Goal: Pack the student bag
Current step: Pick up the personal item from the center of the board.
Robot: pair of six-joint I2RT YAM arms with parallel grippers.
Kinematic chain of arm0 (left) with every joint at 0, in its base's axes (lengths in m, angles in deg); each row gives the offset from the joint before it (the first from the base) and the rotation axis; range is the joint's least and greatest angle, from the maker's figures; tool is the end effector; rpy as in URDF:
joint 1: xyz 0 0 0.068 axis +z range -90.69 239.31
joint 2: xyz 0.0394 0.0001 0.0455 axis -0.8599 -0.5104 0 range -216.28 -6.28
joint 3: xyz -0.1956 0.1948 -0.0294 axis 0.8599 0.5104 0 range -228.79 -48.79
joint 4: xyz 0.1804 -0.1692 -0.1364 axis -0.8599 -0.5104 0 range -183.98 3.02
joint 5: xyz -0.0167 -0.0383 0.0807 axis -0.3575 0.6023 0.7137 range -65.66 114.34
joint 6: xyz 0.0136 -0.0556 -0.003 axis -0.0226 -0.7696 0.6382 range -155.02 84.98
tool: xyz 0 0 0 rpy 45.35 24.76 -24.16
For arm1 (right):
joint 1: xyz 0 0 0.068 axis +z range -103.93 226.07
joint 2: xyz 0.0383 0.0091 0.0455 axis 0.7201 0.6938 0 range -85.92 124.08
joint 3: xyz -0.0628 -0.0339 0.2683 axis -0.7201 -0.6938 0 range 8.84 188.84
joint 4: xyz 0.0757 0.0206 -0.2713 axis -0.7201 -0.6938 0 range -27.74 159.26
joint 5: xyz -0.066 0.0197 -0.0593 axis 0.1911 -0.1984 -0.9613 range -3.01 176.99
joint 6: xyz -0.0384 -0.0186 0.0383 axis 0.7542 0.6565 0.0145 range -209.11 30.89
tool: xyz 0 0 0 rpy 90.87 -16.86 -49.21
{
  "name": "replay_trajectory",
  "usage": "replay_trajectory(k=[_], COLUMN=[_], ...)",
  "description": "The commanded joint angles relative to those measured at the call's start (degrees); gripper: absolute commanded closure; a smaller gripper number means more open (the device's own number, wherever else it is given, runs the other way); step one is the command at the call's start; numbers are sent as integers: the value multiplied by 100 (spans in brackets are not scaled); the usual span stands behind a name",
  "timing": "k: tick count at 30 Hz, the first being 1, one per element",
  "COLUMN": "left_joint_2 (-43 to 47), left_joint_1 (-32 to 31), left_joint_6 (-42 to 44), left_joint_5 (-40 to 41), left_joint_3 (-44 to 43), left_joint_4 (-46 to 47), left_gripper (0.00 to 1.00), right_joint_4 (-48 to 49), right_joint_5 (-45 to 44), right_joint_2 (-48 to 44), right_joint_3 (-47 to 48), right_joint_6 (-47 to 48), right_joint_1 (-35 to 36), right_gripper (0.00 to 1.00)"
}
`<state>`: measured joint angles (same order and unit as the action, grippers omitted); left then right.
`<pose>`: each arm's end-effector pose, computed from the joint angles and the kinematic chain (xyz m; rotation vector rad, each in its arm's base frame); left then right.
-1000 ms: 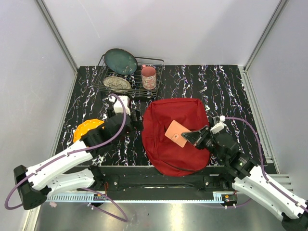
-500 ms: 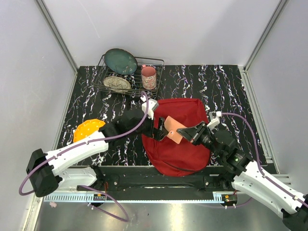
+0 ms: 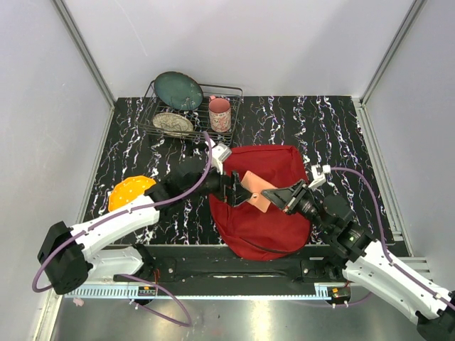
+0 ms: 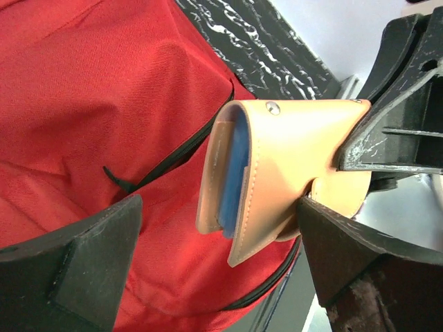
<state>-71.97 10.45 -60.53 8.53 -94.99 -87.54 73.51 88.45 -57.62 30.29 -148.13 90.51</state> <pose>0.1808 -0.2237 0.2872 0.6153 1.9851 -1.1034 0.1206 0.1200 0.2636 0.2079 1.7995 1.3736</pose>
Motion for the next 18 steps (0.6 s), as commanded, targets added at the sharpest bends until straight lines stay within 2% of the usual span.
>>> replay_trajectory(k=[1,4,7,8,10,11,14,15,18], left_joint_2=[214,127,118,118,170,188,250,258,346], left_joint_1=[69,70,70,70,70,70,70,70,70], left_joint_6=[-945,-1016,-1087,-1113,-1148,-1140,-1052,-965,-806], left_joint_5=[-1345,-1626,-1793,-1828,-1855,-1864,-1812,-1794,-1689], left_joint_3=[365,322,251,234,199,190,146,137,111], left_joint_4=[2258,2481,2604,2639,2666,2649,2447,2359,2034], left_gripper=[1,2,7,17,27,40,53,62,66], right_joint_4=[849,1104,1288,1306,1324,1324,1324,1307,1236], right_joint_5=[742,918,971,971,962,953,866,839,743], right_joint_2=[211,413,597,633,729,739,748,739,643], right_joint_3=[34,-1,26,34,69,78,70,52,-1], right_joint_6=[-144,-197,-224,-224,-215,-215,-241,-241,-267], right_joint_1=[47,47,47,38,47,47,47,47,38], right_gripper=[100,100,100,100,100,100,100,100,99])
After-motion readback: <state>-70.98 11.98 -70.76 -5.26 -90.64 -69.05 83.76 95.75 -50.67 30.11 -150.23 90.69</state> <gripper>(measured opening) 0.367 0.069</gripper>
